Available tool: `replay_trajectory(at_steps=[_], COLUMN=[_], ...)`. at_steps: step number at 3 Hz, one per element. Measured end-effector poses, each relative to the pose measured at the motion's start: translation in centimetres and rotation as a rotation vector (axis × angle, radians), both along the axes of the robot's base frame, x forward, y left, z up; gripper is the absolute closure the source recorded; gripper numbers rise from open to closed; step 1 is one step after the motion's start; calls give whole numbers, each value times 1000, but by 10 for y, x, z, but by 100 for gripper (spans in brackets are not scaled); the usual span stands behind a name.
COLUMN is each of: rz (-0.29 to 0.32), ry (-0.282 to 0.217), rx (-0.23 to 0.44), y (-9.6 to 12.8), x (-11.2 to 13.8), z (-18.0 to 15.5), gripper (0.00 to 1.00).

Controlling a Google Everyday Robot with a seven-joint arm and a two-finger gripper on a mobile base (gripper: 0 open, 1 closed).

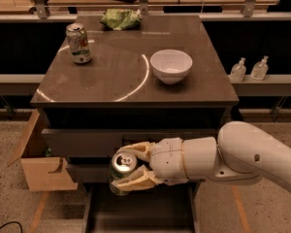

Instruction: Place green can into bottom drawer

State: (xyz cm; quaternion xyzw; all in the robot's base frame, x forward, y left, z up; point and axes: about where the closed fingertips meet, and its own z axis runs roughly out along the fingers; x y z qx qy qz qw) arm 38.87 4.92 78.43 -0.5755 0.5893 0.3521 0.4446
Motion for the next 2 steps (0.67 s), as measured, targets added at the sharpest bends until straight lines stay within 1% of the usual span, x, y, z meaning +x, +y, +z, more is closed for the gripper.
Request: replay_trajectory(at_steps=[1, 2], rz=[3, 42], ry=[-13, -46], rx=[-43, -63], y=[-8, -21], x=[4, 9], z=[-31, -61], gripper=[100, 100])
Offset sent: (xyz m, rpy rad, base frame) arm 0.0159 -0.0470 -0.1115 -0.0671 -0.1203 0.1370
